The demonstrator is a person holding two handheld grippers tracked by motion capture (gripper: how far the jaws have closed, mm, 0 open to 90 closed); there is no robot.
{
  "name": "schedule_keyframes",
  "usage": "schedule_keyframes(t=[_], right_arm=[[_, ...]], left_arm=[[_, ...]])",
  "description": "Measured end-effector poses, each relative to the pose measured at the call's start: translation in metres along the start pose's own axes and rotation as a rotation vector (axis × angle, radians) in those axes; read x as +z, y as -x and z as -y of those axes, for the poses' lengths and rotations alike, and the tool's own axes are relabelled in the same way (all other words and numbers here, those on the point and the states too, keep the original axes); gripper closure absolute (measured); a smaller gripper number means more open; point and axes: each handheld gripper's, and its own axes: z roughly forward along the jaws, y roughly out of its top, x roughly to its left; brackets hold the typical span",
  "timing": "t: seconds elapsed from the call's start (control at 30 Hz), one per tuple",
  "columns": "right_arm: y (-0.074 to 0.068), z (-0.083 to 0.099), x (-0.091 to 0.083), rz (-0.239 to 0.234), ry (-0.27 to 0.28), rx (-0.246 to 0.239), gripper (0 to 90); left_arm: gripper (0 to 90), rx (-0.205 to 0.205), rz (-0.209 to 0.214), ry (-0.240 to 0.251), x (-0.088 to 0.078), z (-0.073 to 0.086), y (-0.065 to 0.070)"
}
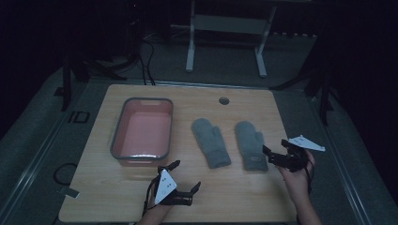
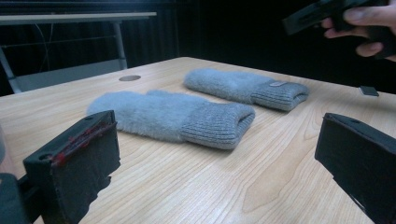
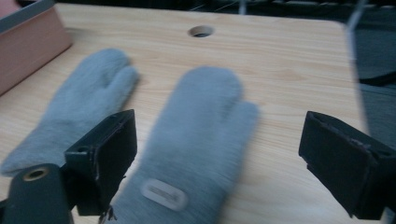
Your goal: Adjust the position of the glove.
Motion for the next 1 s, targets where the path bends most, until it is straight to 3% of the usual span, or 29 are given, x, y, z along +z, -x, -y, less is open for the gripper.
schedule_keyframes(t=[0.07,0.17,0.27,0.43,0.6,0.73,0.8,1.0], right_arm=[[-0.002,-0.001,0.004,-0.012,-0.007,-0.012,14.4],[-0.021,-0.01,0.024,-0.06,-0.03,-0.052,21.1],[-0.036,-0.015,0.041,-0.129,-0.041,-0.077,35.6],[-0.069,-0.021,0.075,-0.177,-0.091,-0.154,36.8],[-0.094,-0.028,0.105,-0.217,-0.15,-0.177,36.7],[-0.114,-0.032,0.124,-0.218,-0.177,-0.213,35.8],[-0.123,-0.032,0.134,-0.226,-0.195,-0.217,35.7],[-0.138,-0.029,0.158,-0.188,-0.239,-0.205,37.0]], left_arm=[[0.1,-0.001,0.0,-0.001,0.0,0.0,0.0],[0.1,-0.004,0.001,0.0,0.0,0.0,-0.001],[0.1,0.002,0.002,0.0,0.001,0.0,0.0],[0.1,0.003,0.004,0.001,0.001,0.0,0.0],[0.1,0.003,0.005,0.002,0.001,0.0,0.0],[0.1,0.002,0.006,0.002,0.001,0.0,0.0],[0.1,0.002,0.007,0.002,0.001,0.0,0.0],[0.1,0.0,0.01,0.002,0.0,0.0,0.0]])
